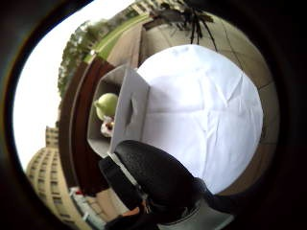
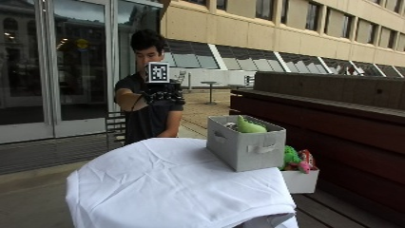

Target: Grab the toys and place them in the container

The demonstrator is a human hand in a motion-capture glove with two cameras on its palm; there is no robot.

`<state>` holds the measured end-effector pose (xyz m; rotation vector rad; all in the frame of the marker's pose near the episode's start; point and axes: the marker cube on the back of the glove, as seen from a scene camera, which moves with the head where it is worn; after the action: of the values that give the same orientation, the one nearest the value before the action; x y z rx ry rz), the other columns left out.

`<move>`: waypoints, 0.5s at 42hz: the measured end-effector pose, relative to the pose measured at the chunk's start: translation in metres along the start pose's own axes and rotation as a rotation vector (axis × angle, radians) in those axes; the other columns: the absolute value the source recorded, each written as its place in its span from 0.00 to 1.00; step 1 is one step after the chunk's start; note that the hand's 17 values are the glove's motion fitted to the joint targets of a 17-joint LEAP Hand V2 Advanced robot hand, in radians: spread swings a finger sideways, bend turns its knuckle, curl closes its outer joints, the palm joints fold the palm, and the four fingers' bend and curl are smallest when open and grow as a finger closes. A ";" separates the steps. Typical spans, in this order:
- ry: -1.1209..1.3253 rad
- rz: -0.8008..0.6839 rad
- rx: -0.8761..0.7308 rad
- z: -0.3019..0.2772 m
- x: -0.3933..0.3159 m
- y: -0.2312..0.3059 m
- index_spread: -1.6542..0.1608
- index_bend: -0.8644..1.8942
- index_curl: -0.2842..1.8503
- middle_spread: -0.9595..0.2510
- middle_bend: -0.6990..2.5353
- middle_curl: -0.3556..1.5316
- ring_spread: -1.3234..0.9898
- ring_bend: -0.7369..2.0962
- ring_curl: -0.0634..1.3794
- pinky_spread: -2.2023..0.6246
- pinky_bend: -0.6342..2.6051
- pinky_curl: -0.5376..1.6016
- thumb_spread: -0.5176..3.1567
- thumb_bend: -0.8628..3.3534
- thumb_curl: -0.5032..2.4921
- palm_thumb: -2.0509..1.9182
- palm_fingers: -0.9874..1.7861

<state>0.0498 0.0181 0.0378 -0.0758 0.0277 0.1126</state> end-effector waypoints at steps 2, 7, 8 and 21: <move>0.001 0.033 -0.023 0.002 -0.002 0.004 0.74 0.36 0.23 0.75 0.27 0.39 0.52 0.33 0.21 0.77 0.49 0.39 0.38 0.18 0.22 0.47 0.31; 0.017 -0.076 0.027 0.013 0.004 0.006 0.74 0.36 0.24 0.75 0.27 0.38 0.52 0.33 0.21 0.77 0.48 0.39 0.39 0.18 0.21 0.47 0.31; 0.019 -0.083 0.025 0.014 0.005 0.006 0.74 0.36 0.24 0.74 0.27 0.38 0.52 0.33 0.21 0.77 0.48 0.38 0.39 0.18 0.21 0.47 0.31; 0.005 0.073 -0.062 0.017 0.007 0.015 0.74 0.36 0.24 0.74 0.27 0.38 0.51 0.32 0.22 0.77 0.47 0.39 0.39 0.18 0.21 0.47 0.31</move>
<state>0.0553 0.0351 0.0535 -0.1370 0.0323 0.1863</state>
